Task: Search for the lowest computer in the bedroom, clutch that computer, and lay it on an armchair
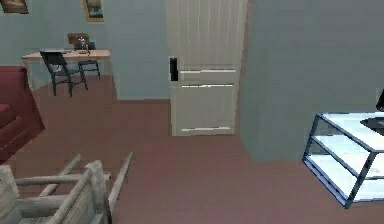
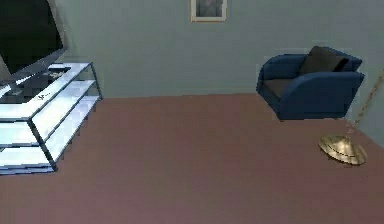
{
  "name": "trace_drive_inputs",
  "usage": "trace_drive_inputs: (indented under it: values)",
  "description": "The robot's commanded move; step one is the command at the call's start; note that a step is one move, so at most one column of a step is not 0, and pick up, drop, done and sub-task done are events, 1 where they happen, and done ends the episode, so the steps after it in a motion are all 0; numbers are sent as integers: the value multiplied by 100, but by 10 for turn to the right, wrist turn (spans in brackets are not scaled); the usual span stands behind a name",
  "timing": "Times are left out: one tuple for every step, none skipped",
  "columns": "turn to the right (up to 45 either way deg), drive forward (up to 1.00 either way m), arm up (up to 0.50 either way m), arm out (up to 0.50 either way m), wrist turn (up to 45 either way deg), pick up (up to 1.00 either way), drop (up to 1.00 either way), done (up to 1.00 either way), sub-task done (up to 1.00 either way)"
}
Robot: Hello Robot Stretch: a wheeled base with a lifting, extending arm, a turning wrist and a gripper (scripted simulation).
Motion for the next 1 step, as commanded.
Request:
trace_drive_inputs:
  values:
    - [-90,0,0,0,0,0,0,0,0]
